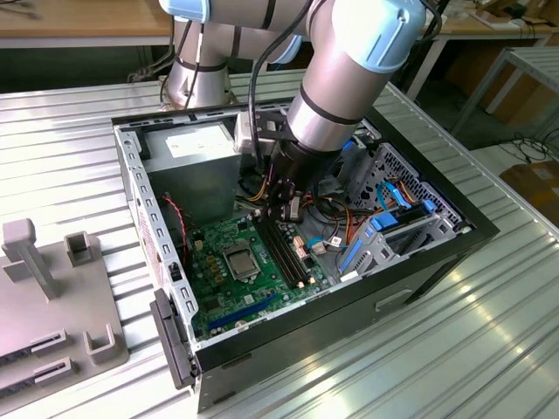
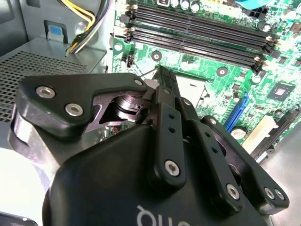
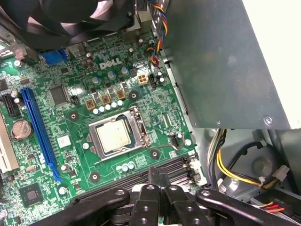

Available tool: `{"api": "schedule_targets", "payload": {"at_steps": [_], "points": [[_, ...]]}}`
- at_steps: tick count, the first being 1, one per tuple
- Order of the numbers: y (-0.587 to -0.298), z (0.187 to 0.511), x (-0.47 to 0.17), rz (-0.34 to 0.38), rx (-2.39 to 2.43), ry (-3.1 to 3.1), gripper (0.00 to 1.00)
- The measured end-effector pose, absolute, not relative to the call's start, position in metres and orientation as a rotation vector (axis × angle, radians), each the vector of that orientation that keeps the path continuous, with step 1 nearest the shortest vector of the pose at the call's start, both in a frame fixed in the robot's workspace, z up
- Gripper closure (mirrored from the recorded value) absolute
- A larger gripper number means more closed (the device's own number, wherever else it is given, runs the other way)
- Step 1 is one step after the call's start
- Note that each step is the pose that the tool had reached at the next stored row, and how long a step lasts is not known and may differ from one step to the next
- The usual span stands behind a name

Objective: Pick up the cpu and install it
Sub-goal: 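Install the first cpu locking lever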

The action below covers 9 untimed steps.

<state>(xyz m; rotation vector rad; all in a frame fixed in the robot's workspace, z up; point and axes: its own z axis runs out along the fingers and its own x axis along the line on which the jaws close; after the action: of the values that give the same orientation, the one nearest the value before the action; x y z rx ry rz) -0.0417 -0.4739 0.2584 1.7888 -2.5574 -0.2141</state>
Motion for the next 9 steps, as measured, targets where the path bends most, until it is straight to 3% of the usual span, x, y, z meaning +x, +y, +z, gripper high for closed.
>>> {"api": "schedule_targets", "payload": {"at_steps": [9], "points": [[-0.458,0.255,-0.042,-0.221,1.791,-2.559,0.89]]}}
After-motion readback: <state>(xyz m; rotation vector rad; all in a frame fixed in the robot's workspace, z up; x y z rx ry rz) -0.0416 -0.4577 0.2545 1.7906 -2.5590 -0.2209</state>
